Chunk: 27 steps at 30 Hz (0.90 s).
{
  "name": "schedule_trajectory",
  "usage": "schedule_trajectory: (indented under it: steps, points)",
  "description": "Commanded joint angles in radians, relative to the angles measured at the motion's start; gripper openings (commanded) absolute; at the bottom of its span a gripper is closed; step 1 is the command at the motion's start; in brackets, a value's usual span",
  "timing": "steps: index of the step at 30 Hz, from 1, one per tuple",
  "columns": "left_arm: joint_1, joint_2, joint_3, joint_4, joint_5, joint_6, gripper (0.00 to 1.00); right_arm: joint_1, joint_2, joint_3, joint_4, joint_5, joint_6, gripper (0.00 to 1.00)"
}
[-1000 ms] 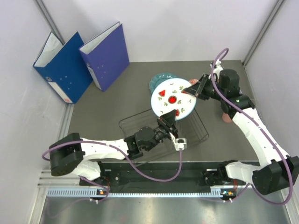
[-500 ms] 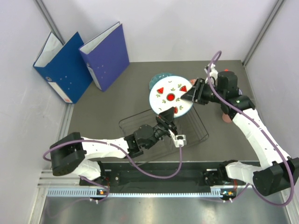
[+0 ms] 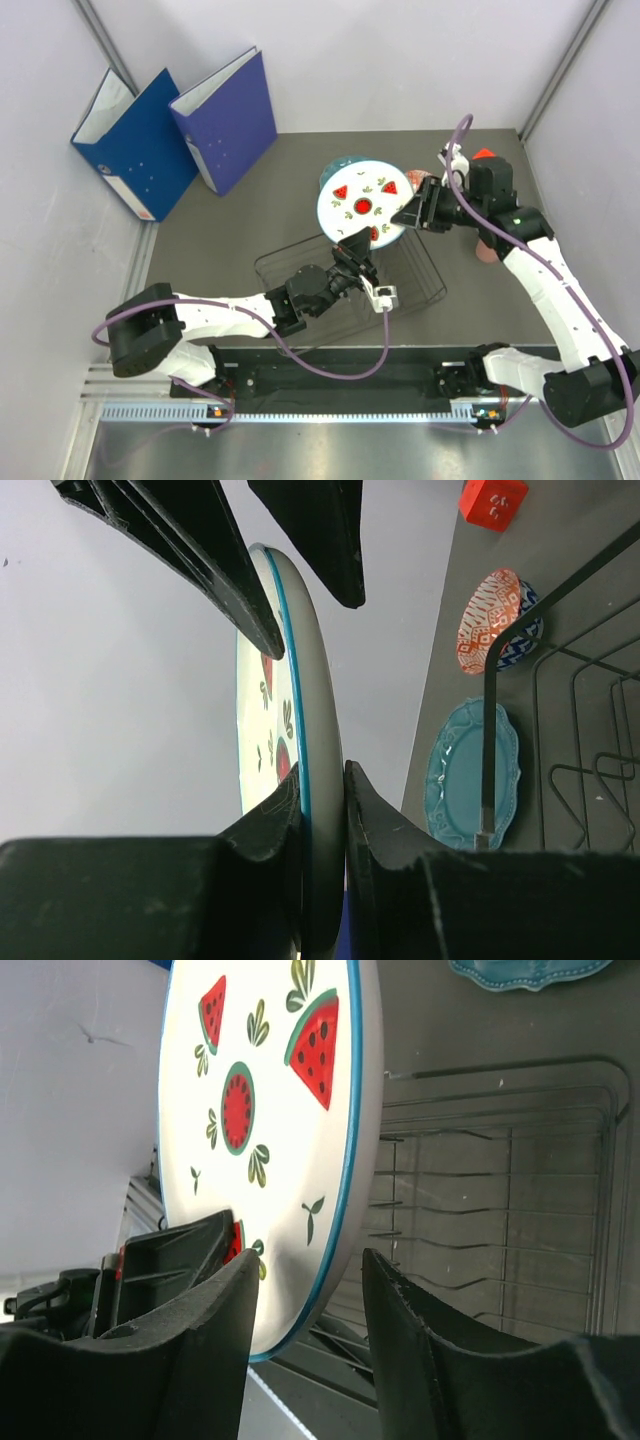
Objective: Unload the mixed dishes from the dish rack
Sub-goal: Place the plate at the center of the board.
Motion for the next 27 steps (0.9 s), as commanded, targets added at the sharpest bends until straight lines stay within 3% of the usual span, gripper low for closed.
schedule_trajectory:
  steps: [1,14,16,17,20,25,26,27]
  points:
    - [-0.003,-0.065,0.034,0.162,0.014,0.036,0.0,-0.018,0.011,0.044,0.052,0.01,0.029,0.46]
    - [-0.014,-0.073,0.022,0.153,0.011,0.039,0.0,-0.04,0.066,0.038,0.196,-0.026,0.098,0.39]
    - [-0.013,-0.071,0.022,0.153,0.011,0.039,0.0,-0.04,0.076,0.047,0.204,-0.037,0.104,0.3]
    - [-0.014,-0.069,0.022,0.153,0.011,0.039,0.0,-0.04,0.08,0.051,0.204,-0.039,0.104,0.18]
    - [-0.014,-0.068,0.024,0.153,0.009,0.04,0.0,-0.04,0.08,0.055,0.194,-0.04,0.1,0.0]
    - [-0.013,-0.056,0.028,0.167,-0.001,0.037,0.0,-0.04,0.069,0.054,0.171,-0.029,0.074,0.0]
    - [-0.014,-0.054,0.031,0.17,-0.001,0.034,0.02,-0.04,0.065,0.054,0.157,-0.025,0.069,0.0]
    - [-0.014,-0.051,0.034,0.171,-0.006,0.033,0.11,-0.04,0.063,0.054,0.151,-0.019,0.064,0.0]
